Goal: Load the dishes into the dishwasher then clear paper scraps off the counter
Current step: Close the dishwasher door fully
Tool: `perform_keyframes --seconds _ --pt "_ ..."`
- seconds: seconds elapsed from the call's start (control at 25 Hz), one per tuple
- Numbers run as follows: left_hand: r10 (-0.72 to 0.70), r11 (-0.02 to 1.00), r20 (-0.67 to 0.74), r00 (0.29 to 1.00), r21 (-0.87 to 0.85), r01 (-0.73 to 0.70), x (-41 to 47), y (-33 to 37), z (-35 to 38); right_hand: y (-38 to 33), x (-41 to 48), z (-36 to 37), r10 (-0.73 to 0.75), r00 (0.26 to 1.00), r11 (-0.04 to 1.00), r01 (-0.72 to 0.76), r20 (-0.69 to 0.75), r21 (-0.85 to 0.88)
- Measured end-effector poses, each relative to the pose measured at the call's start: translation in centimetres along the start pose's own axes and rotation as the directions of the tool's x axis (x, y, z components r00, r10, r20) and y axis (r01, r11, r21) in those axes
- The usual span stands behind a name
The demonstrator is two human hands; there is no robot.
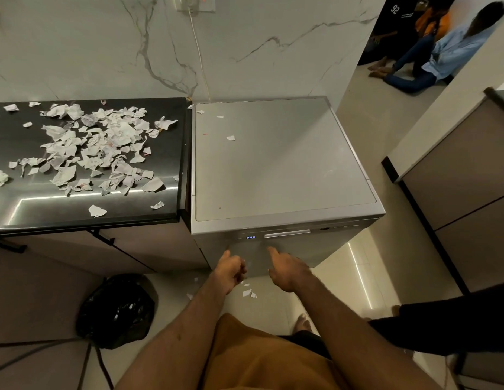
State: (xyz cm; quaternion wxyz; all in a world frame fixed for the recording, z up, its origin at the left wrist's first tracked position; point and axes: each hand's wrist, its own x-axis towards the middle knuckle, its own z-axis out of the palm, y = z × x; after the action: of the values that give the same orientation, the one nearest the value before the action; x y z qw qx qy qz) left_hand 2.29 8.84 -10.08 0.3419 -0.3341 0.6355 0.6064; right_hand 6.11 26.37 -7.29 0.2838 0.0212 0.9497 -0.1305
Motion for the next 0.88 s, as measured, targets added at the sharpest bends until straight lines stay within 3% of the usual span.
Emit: perform_keyframes --seconds 0.24,0.48,0.88 --pt "-0.022 0.983 0.036 0.999 -0.183 0.029 0.2 1.7 0.6 1.0 0.0 0.2 0.024 1.000 1.000 -0.024 0.006 0.008" --pt "-0.029 0.967 0.070 0.997 -0.252 0.046 -0.4 1.3 0.8 1.3 0.4 0.0 0.039 0.999 0.999 -0.039 -0.008 0.018" --pt "-0.024 0.970 0.107 0.994 -0.237 0.049 -0.7 0.6 0.3 0.8 1.7 -0.4 0.032 0.999 0.999 -0.031 -0.011 0.027"
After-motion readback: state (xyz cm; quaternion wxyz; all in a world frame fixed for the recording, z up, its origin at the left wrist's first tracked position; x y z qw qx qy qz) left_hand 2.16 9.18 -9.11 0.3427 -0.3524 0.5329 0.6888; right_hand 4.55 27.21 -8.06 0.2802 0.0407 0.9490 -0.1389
